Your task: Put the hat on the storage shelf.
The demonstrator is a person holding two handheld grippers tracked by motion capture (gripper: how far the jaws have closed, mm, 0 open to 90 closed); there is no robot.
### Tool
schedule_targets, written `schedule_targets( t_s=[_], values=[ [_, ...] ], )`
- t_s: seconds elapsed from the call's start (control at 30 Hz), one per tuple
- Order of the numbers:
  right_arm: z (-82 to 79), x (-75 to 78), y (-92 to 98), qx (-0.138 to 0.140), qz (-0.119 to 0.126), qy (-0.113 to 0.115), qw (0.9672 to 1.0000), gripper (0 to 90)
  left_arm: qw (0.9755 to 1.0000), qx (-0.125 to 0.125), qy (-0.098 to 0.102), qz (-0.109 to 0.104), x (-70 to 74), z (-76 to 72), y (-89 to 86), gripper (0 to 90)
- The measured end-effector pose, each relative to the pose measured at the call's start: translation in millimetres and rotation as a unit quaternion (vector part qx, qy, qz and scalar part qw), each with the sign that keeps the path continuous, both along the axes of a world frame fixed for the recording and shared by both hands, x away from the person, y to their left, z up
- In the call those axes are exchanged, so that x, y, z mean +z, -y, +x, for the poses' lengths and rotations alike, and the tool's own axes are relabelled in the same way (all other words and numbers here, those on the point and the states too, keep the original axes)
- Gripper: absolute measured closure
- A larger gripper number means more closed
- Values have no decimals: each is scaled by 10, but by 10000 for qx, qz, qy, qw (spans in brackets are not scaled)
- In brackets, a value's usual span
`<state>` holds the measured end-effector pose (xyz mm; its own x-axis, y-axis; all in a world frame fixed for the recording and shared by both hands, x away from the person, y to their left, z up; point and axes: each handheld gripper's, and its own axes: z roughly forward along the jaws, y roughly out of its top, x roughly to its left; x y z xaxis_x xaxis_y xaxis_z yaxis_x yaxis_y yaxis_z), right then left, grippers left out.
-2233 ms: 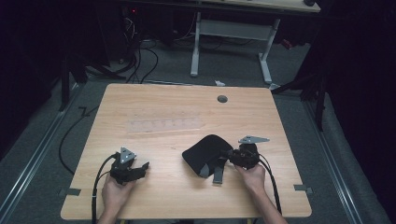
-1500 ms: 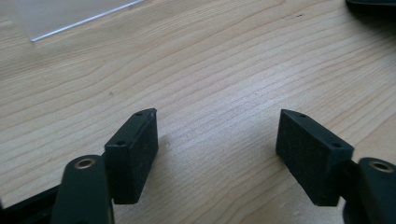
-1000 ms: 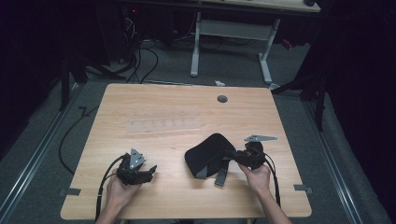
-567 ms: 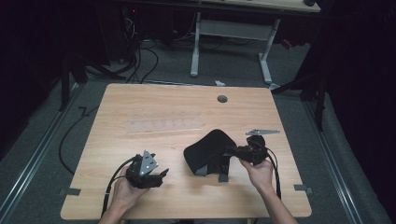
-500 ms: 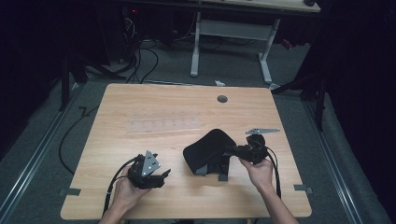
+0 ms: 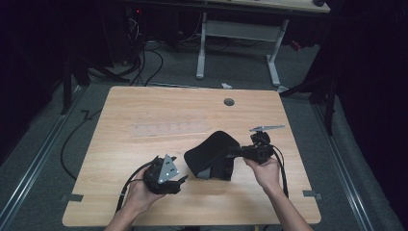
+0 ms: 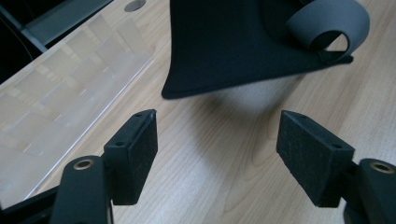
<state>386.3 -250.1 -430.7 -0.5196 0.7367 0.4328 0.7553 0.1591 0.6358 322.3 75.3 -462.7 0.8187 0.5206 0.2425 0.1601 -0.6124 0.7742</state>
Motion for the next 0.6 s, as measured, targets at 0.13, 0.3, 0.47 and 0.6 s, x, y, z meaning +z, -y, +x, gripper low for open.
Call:
schedule_targets(
  t_s=[0.13, 0.3, 0.47, 0.6],
  values=[
    [12, 8, -34, 63, 22, -32, 10000, 845, 9999, -84, 58, 30, -3, -11, 57, 306],
    [28, 14, -57, 136, 137, -154, 9997, 845, 9996, -214, 142, 98, 4, -31, 146, 316],
    [62, 15, -68, 193, 202, -403, 9988, 845, 9994, -263, 202, 43, 48, -23, 181, 325],
    [127, 100, -114, 253, 0, -654, 9975, 845, 9993, -289, 232, 14, 58, -26, 197, 330]
  ],
)
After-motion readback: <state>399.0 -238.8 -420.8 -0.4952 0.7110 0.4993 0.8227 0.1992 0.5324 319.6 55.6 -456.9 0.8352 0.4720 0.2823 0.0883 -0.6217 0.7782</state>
